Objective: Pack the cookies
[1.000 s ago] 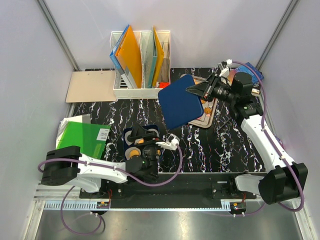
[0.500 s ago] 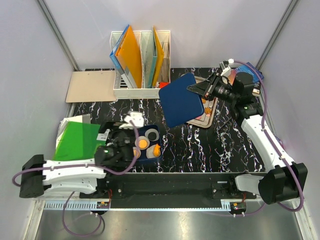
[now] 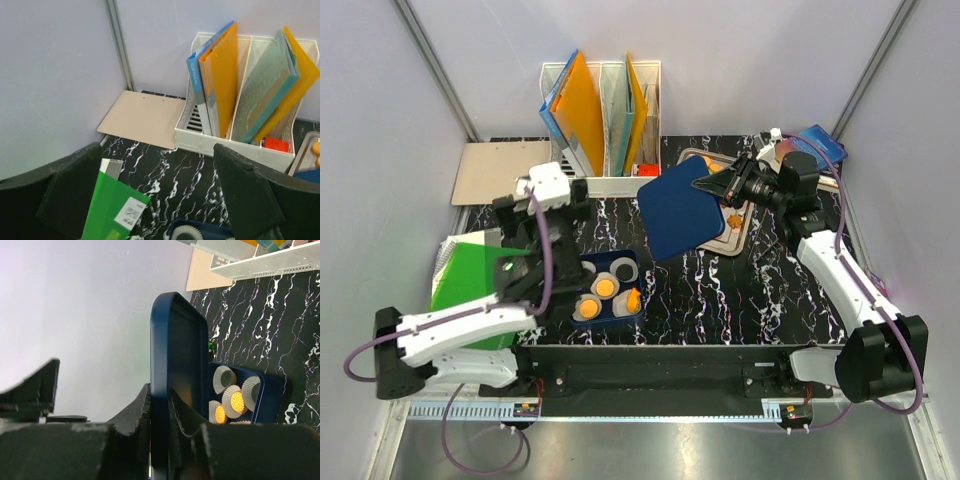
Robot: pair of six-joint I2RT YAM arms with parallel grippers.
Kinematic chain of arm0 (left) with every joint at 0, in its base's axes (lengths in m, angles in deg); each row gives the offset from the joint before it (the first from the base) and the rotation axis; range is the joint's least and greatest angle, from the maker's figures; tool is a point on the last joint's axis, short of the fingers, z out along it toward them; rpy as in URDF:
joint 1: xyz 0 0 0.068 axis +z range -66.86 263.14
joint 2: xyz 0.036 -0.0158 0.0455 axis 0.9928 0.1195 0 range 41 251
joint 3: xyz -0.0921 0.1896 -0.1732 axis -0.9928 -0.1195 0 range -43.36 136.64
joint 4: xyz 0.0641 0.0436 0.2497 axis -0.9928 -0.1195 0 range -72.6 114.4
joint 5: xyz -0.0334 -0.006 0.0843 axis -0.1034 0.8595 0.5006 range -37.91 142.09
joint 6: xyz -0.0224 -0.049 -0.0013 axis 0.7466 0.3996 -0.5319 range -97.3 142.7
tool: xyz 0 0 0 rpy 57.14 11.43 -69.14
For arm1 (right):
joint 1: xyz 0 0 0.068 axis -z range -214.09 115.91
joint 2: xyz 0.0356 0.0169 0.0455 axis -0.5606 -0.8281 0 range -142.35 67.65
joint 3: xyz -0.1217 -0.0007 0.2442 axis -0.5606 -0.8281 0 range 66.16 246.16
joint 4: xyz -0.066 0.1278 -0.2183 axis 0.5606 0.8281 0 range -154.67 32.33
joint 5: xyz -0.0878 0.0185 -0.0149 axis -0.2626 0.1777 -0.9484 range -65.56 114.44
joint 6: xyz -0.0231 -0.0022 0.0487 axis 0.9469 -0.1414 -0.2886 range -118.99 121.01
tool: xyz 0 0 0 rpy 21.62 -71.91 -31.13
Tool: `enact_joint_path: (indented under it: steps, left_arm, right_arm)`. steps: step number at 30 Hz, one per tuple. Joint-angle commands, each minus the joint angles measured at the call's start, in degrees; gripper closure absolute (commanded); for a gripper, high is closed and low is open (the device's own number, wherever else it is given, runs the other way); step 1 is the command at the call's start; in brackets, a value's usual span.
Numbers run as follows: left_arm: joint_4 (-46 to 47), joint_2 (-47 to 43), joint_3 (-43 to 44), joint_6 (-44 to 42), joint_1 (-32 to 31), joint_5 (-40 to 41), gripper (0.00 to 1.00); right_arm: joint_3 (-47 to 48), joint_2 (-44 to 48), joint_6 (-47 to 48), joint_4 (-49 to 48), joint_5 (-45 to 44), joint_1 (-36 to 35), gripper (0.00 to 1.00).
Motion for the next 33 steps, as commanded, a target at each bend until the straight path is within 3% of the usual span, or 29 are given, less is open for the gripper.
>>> enact_joint_path:
  steps: [1, 2, 3, 4, 5, 6, 7, 10, 12, 13, 15, 16, 19, 22, 25, 33]
  left_arm:
    - [-29.1, 7.5, 11.9, 20.1, 8.2, -1.3, 0.01]
    - [-37.0, 8.6, 18.1, 25.5, 12.0, -2.5, 0.01]
    - [-46.5, 9.8, 21.8, 40.6, 14.1, -3.7, 0.01]
    - [-70.5, 12.3, 26.3, 49.9, 16.2, -5.9, 0.01]
    - [-81.3, 13.9, 36.1, 59.1, 21.4, -12.7, 0.01]
    - [-89.8, 15.7, 40.7, 73.4, 24.3, -16.3, 0.01]
    - [-100.2, 18.4, 44.1, 78.0, 27.1, -20.3, 0.01]
    - [-107.5, 20.4, 49.5, 87.5, 37.7, -39.9, 0.01]
    - [-108.7, 18.8, 46.2, 93.0, 40.7, -46.0, 0.01]
    - [-108.8, 17.8, 43.7, 95.1, 44.1, -53.2, 0.01]
    - [-108.2, 14.6, 34.9, 101.8, 48.2, -61.4, 0.02]
    - [-106.1, 13.3, 27.6, 103.8, 52.4, -70.2, 0.03]
    - [-98.5, 8.5, 12.7, 109.5, 57.3, -83.4, 0.08]
    - [-93.0, 4.7, 2.4, 111.9, 57.7, -89.1, 0.11]
    - [-92.0, 2.1, -3.5, 112.9, 57.7, -89.8, 0.20]
    - [-95.9, -6.0, -13.0, 113.0, 57.8, -83.3, 0.55]
  right_arm:
    - [1.6, 2.2, -0.2, -3.1, -0.6, 0.3, 1.00]
    - [1.9, 2.3, -0.1, -2.4, -0.6, 0.3, 1.00]
    - [2.1, 2.5, 0.0, -2.0, -0.6, 0.3, 1.00]
    - [2.3, 2.7, 0.7, -1.6, -0.6, 0.3, 1.00]
    - [2.7, 2.8, 1.1, -0.4, -0.5, 0.3, 1.00]
    - [3.0, 3.0, 1.6, 0.2, -0.5, 0.3, 1.00]
    - [3.1, 3.2, 2.3, 0.7, -0.4, 0.3, 1.00]
    - [3.1, 3.6, 2.9, 1.7, 0.3, 0.4, 1.00]
    - [2.2, 3.6, 2.9, 1.1, 0.8, 0.2, 1.00]
    - [1.5, 3.6, 2.2, -0.4, 0.9, 0.2, 1.00]
    - [-1.2, 3.2, 0.8, -3.1, 1.4, 0.1, 1.00]
    - [-2.1, 2.9, -1.0, -6.2, 2.1, 0.1, 1.00]
    - [-5.5, 1.3, -4.1, -11.9, 3.0, -0.5, 1.00]
    - [-7.8, -0.5, -5.4, -15.4, 3.2, -2.1, 1.00]
    - [-9.5, -1.9, -3.3, -16.0, 1.5, -4.6, 1.00]
    - [-13.0, -8.9, -5.3, -24.5, -1.4, -10.6, 1.00]
